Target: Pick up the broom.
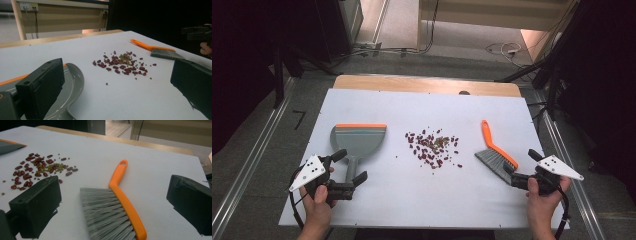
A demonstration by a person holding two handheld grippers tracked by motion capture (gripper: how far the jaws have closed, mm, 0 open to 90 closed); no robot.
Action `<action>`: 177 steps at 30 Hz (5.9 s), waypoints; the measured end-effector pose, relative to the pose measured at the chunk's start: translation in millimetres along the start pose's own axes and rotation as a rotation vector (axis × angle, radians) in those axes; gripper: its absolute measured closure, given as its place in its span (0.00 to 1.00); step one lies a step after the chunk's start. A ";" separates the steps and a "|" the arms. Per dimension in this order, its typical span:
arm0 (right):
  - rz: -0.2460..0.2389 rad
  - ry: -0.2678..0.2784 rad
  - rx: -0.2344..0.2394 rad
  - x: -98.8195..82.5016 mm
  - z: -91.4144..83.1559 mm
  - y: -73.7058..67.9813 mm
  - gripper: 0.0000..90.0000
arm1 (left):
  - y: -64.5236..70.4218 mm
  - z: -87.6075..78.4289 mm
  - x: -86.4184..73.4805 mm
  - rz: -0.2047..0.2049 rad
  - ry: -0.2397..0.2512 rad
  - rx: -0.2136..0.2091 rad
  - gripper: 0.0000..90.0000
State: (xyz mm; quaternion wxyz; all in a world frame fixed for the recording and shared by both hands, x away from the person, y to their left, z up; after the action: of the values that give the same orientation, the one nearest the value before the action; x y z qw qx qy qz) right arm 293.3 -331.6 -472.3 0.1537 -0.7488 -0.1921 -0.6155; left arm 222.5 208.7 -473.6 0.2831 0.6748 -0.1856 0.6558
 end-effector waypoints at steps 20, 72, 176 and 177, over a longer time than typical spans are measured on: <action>-0.006 -0.104 0.096 22.5 27.3 -7.1 0.00 | 1.4 3.7 -1.1 0.015 -0.009 -0.004 0.00; 0.030 -0.775 -0.101 10.2 154.5 11.3 0.58 | -0.9 4.0 -1.3 0.006 0.001 -0.007 0.00; 0.123 0.175 0.374 80.9 57.0 -186.1 0.78 | 93.1 68.2 -1.4 -0.027 -0.049 -0.235 0.05; 0.120 0.173 0.378 80.3 56.9 -189.2 0.78 | 96.1 70.0 -1.7 -0.032 -0.053 -0.239 0.07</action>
State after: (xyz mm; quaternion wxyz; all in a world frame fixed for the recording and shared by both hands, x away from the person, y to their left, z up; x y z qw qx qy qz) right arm 265.7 -130.9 -405.8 0.3436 -0.6610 -0.2452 -0.6204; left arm 217.3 90.6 -460.5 0.3668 0.6561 -0.2589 0.6066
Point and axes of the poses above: each handheld gripper's, and its own axes: z roughly forward along the jaws, x roughly out of its top, y roughly to its right, the point moved 3 cm from there along z, roughly forward along the jaws, and after that the axes turned 11 degrees about y, right-handed, at the moved point
